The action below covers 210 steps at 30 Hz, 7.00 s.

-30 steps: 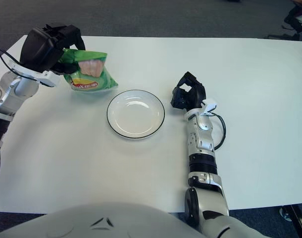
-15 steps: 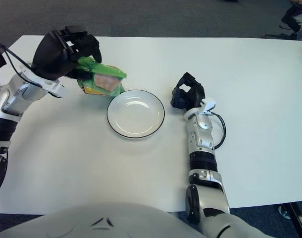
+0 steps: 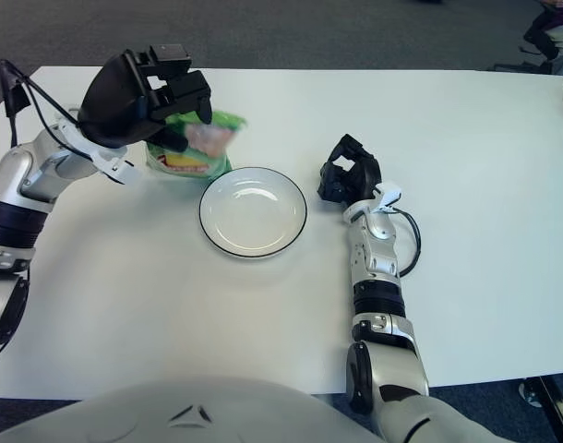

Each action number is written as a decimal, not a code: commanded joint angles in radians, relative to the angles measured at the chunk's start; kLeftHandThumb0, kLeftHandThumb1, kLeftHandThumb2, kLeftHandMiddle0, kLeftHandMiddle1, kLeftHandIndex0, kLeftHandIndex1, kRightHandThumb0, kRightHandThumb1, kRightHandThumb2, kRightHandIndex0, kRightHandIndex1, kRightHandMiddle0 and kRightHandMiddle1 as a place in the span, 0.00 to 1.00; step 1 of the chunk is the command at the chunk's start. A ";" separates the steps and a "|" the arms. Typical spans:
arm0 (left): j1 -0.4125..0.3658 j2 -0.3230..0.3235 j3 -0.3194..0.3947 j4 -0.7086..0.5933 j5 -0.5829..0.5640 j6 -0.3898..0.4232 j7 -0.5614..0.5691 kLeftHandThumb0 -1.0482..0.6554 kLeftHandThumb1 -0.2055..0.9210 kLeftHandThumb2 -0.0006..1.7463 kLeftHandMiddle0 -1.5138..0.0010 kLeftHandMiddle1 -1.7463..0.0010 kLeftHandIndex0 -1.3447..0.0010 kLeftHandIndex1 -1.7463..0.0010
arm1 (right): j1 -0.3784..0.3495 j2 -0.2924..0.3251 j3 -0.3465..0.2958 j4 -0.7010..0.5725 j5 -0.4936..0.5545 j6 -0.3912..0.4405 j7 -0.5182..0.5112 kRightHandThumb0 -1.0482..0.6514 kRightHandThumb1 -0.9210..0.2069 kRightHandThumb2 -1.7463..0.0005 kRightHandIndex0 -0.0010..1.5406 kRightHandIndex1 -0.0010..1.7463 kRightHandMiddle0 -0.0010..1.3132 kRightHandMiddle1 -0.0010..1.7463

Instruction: Put the snack into the plate.

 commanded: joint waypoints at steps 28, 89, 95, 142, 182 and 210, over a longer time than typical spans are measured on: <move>-0.196 -0.035 -0.003 -0.001 0.231 -0.040 0.033 0.61 0.19 0.95 0.43 0.03 0.55 0.00 | 0.086 0.026 -0.006 0.074 0.017 -0.006 0.012 0.31 0.63 0.17 0.86 1.00 0.53 1.00; 0.005 0.205 -0.048 0.232 -0.192 0.178 -0.674 0.25 0.43 0.53 1.00 0.86 1.00 0.76 | 0.103 0.007 -0.004 0.040 0.037 0.033 0.024 0.31 0.62 0.18 0.86 1.00 0.53 1.00; 0.006 0.191 -0.052 0.231 -0.194 0.216 -0.698 0.22 0.42 0.52 1.00 0.98 1.00 0.87 | 0.102 0.003 -0.003 0.043 0.035 0.033 0.025 0.31 0.62 0.18 0.86 1.00 0.53 1.00; -0.065 -0.021 -0.160 0.546 0.033 0.085 -0.237 0.19 0.51 0.41 1.00 1.00 1.00 1.00 | 0.119 0.000 0.007 0.022 0.039 0.030 0.054 0.31 0.63 0.17 0.86 1.00 0.54 1.00; -0.148 -0.072 -0.285 0.553 -0.004 -0.079 -0.478 0.19 0.58 0.46 0.95 0.55 1.00 0.46 | 0.142 -0.002 0.030 -0.028 0.040 0.057 0.068 0.30 0.66 0.14 0.86 1.00 0.56 1.00; -0.097 -0.089 -0.288 0.509 0.083 0.026 -0.281 0.95 0.27 0.91 0.48 0.00 0.27 0.00 | 0.152 -0.001 0.027 -0.066 0.049 0.103 0.066 0.30 0.65 0.16 0.86 1.00 0.55 1.00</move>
